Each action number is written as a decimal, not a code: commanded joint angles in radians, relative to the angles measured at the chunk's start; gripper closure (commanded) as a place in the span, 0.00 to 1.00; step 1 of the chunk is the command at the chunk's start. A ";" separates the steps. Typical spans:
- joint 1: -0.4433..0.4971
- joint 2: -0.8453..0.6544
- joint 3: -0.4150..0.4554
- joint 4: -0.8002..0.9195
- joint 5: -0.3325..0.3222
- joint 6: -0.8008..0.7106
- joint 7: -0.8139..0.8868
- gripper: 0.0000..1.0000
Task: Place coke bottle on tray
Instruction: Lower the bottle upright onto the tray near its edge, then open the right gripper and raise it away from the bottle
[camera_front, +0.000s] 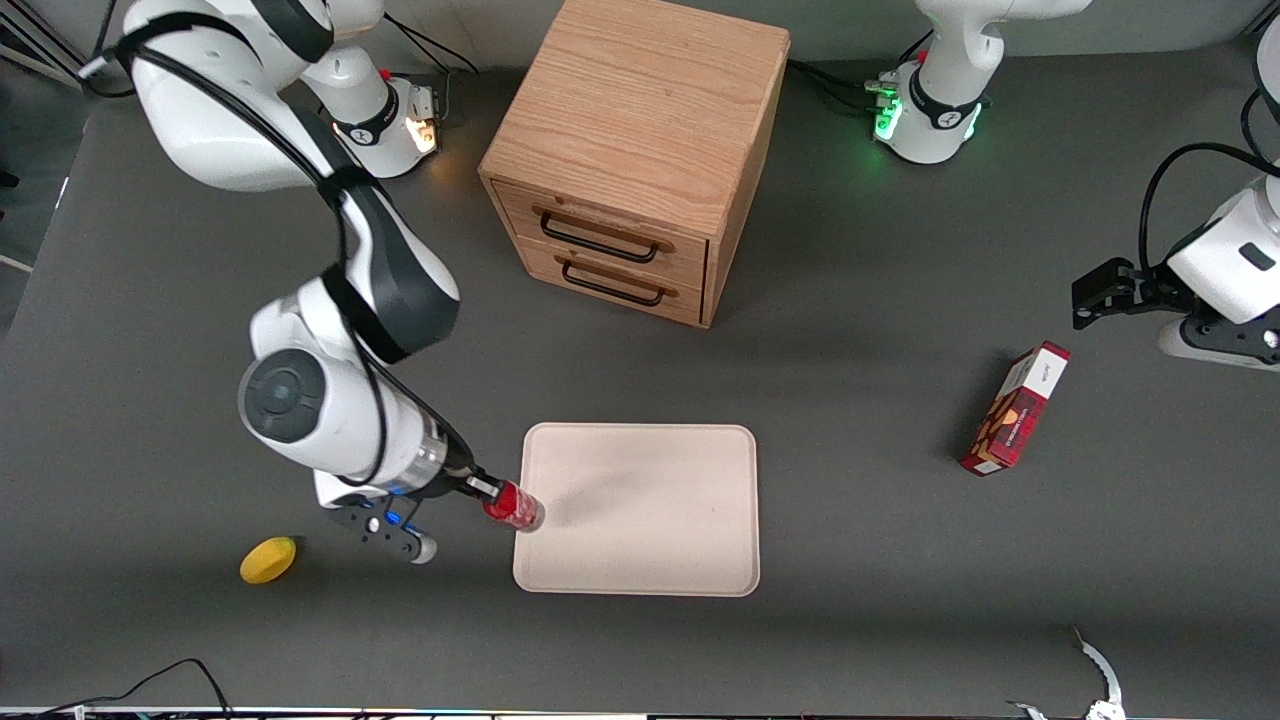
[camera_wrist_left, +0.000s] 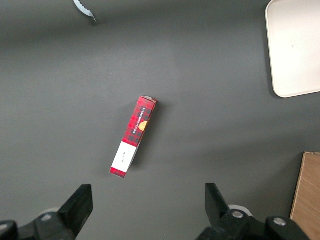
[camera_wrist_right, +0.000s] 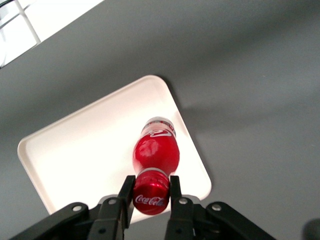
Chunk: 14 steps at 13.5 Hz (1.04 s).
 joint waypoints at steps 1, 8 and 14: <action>0.027 0.071 0.007 0.068 -0.066 0.042 0.078 1.00; 0.039 0.114 0.013 0.067 -0.119 0.087 0.112 0.00; -0.020 -0.113 0.083 0.065 -0.131 -0.218 -0.088 0.00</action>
